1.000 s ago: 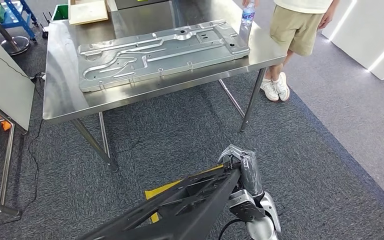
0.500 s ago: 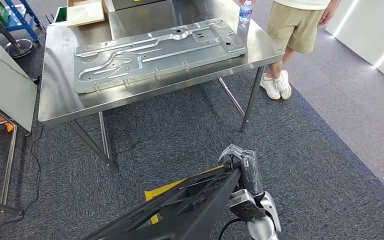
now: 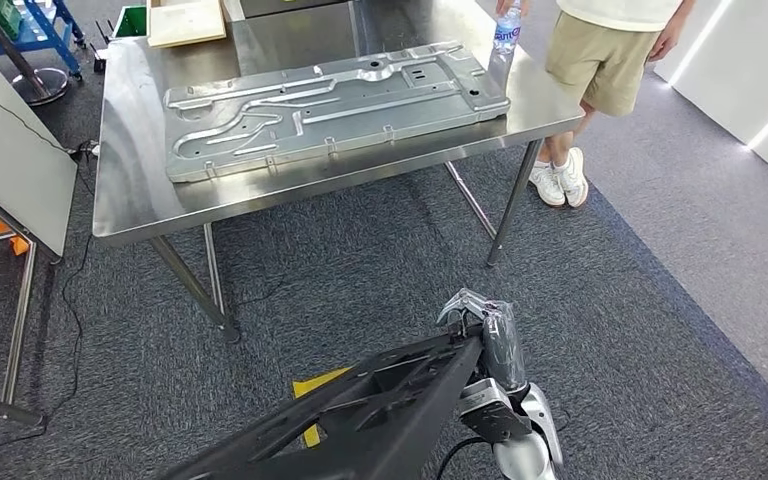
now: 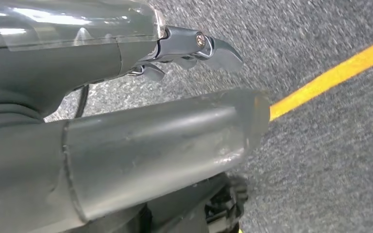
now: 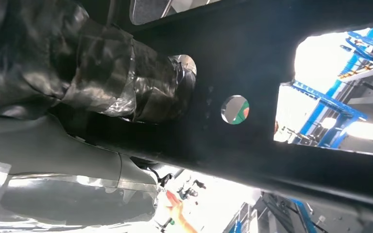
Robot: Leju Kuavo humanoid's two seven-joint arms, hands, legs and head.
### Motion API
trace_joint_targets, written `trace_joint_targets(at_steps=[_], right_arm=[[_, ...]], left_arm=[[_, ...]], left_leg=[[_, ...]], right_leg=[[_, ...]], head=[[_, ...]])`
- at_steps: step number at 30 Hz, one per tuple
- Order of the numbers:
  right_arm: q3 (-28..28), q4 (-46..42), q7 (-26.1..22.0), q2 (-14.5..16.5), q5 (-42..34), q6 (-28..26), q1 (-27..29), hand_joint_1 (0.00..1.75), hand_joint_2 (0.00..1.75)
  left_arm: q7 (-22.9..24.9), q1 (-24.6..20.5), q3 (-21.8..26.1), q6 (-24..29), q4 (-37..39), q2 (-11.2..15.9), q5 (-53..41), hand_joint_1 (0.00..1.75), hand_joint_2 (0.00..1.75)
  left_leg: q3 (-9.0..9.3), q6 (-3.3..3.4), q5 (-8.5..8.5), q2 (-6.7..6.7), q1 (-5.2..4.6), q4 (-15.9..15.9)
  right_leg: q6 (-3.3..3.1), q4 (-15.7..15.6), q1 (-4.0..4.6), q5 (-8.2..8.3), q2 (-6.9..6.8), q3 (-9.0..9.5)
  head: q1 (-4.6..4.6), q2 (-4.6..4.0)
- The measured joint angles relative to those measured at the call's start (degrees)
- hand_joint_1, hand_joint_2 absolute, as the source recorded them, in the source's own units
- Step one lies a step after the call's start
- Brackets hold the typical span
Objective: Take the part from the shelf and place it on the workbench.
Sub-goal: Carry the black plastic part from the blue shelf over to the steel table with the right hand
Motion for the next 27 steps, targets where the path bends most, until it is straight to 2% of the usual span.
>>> trace_joint_targets(at_steps=[1, 2, 5, 7, 8, 10, 11, 12, 13, 15, 16, 17, 19, 21, 22, 23, 25, 26, 27], right_arm=[[0.0, -0.01, 0.0, 0.01, 0.0, 0.01, -0.06, 1.75, 0.0], [-0.01, -0.01, 0.0, 0.01, 0.0, 0.02, -0.08, 1.75, 0.0], [-0.04, -0.03, -0.01, 0.03, -0.01, 0.12, -0.08, 1.75, 0.0], [-0.04, -0.05, -0.04, 0.05, -0.01, 0.24, -0.14, 1.75, 0.0], [-0.04, -0.05, -0.05, 0.07, -0.01, 0.3, -0.17, 1.75, 0.0], [-0.05, -0.03, -0.07, 0.1, -0.01, 0.37, -0.2, 1.75, 0.0], [-0.05, -0.02, -0.07, 0.11, -0.01, 0.4, -0.19, 1.75, 0.0], [-0.06, -0.01, -0.07, 0.11, -0.01, 0.42, -0.19, 1.75, 0.0], [-0.05, 0.01, -0.07, 0.11, -0.01, 0.43, -0.19, 1.75, 0.0], [-0.05, 0.01, -0.08, 0.14, -0.02, 0.45, -0.24, 1.75, 0.0], [-0.05, 0.01, -0.09, 0.15, -0.03, 0.47, -0.27, 1.75, 0.0], [-0.05, 0.01, -0.1, 0.17, -0.07, 0.49, -0.31, 1.75, 0.0], [-0.07, 0.02, -0.11, 0.17, -0.13, 0.51, -0.37, 1.75, 0.0], [-0.07, 0.01, -0.11, 0.17, -0.16, 0.46, -0.44, 1.75, 0.0], [-0.07, 0.0, -0.14, 0.17, -0.17, 0.42, -0.52, 1.75, 0.0], [-0.07, -0.02, -0.15, 0.16, -0.19, 0.39, -0.58, 1.75, 0.0], [-0.09, 0.03, -0.18, 0.1, -0.25, 0.36, -0.59, 1.75, 0.0], [-0.11, 0.07, -0.17, 0.07, -0.26, 0.36, -0.53, 1.75, 0.0], [-0.12, 0.11, -0.17, 0.04, -0.27, 0.37, -0.46, 1.75, 0.0]], left_arm=[[0.0, -0.03, 0.0, -0.01, 0.0, -0.04, -0.02, 0.0, 0.0], [0.0, -0.04, 0.0, -0.02, 0.0, -0.08, -0.03, 0.0, 0.0], [0.0, -0.06, 0.0, -0.04, -0.01, -0.09, -0.04, 0.0, 0.0], [0.0, -0.1, 0.0, -0.06, -0.02, -0.09, -0.05, 0.0, 0.0], [0.0, -0.12, -0.01, -0.06, -0.02, -0.09, -0.05, 0.0, 0.0], [0.01, -0.08, -0.02, -0.06, -0.02, -0.1, -0.08, 0.0, 0.0], [0.01, -0.02, -0.02, -0.06, -0.02, -0.1, -0.09, 0.0, 0.0], [0.02, 0.03, -0.02, -0.06, -0.02, -0.1, -0.1, 0.0, 0.0], [0.02, 0.06, -0.02, -0.06, -0.02, -0.09, -0.1, 0.0, 0.0], [0.02, 0.01, -0.02, -0.05, -0.02, -0.09, -0.11, 0.0, 0.0], [0.03, -0.04, -0.02, -0.03, -0.02, -0.04, -0.11, 0.0, 0.0], [0.03, -0.11, -0.02, -0.01, -0.02, 0.01, -0.11, 0.0, 0.0], [0.05, -0.15, -0.02, 0.04, -0.02, 0.1, -0.11, 0.0, 0.0], [0.07, -0.08, -0.01, 0.05, -0.02, 0.08, -0.11, 0.0, 0.0], [0.07, -0.07, 0.0, 0.05, -0.02, 0.06, -0.11, 0.0, 0.0], [0.07, -0.1, 0.0, 0.05, -0.02, 0.04, -0.11, 0.0, 0.0], [0.07, -0.19, 0.0, 0.04, -0.02, 0.04, -0.11, 0.0, 0.0], [0.07, -0.19, 0.0, 0.04, -0.02, 0.03, -0.11, 0.0, 0.0], [0.07, -0.16, 0.0, 0.04, -0.02, 0.03, -0.11, 0.0, 0.0]], left_leg=[[-0.14, -0.25, -0.28, -0.06, -0.1, 0.47], [-0.31, -0.54, -0.49, -0.09, -0.2, 0.83], [-0.56, -1.45, -0.79, -0.08, -0.17, 1.07], [-1.21, -2.1, -2.02, 0.01, 0.01, 2.73], [-2.32, -2.42, -3.41, 0.05, 0.12, 5.18], [-5.91, -2.94, -6.66, 0.1, 0.36, 12.48], [-7.6, -3.09, -7.52, 0.1, 0.47, 15.58], [-8.47, -3.14, -7.28, 0.11, 0.53, 16.87], [-8.3, -3.06, -5.96, 0.11, 0.55, 16.02], [-5.22, -2.43, -1.57, 0.12, 0.42, 8.81], [-3.5, -1.97, -0.11, 0.14, 0.23, 5.18], [-2.26, -1.55, 0.65, 0.16, 0.03, 2.53], [-1.58, -1.05, 0.51, 0.15, -0.3, 1.05], [-1.2, -0.67, 0.71, 0.13, -0.09, 0.24], [-0.88, -0.39, 0.85, 0.18, 0.07, -0.21], [-0.57, -0.09, 0.97, 0.23, 0.22, -0.62], [-0.36, 0.33, 0.9, 0.31, 0.19, -0.76], [-0.35, 0.41, 0.79, 0.29, 0.14, -0.68], [-0.32, 0.41, 0.64, 0.27, 0.11, -0.56]], right_leg=[[-0.2, -3.06, 0.06, 1.11, 0.03, 1.41], [-0.43, -4.92, 0.14, 1.52, 0.07, 2.18], [-1.27, -5.67, 0.34, 1.44, 0.17, 2.26], [-1.87, -6.09, 0.12, 1.56, 0.1, 2.57], [-2.12, -6.26, -0.01, 1.58, 0.01, 2.74], [-2.41, -6.29, 0.02, 1.46, -0.12, 2.84], [-2.47, -6.28, 0.06, 1.39, -0.15, 2.88], [-2.48, -6.27, 0.09, 1.3, -0.13, 2.97], [-2.45, -6.26, 0.1, 1.19, -0.1, 3.13], [-2.27, -6.29, 0.13, 0.89, -0.04, 3.66], [-2.11, -6.31, 0.22, 0.75, -0.04, 3.86], [-1.86, -6.33, 0.25, 0.66, -0.05, 3.92], [-1.26, -6.49, 0.26, 0.63, -0.08, 3.87], [-0.59, -6.43, 0.26, 0.4, -0.08, 4.01], [-0.34, -5.54, 0.28, -0.25, -0.06, 3.74], [-0.18, -3.48, 0.32, -1.45, -0.02, 2.85], [-0.05, 3.4, 0.28, -4.67, 0.04, -0.72], [0.04, 6.73, 0.25, -5.7, 0.05, -2.67], [0.14, 8.56, 0.21, -5.74, 0.04, -3.91]], head=[[-0.01, 0.0], [-0.01, 0.0], [-0.01, 0.0], [-0.01, 0.0], [-0.01, 0.0], [-0.01, 0.0], [-0.02, 0.0], [-0.01, 0.0], [-0.02, 0.0], [-0.01, 0.0], [-0.01, 0.0], [-0.01, 0.0], [-0.01, 0.0], [-0.01, 0.0], [-0.01, 0.0], [-0.01, 0.0], [0.0, 0.0], [0.0, 0.0], [0.0, 0.0]])
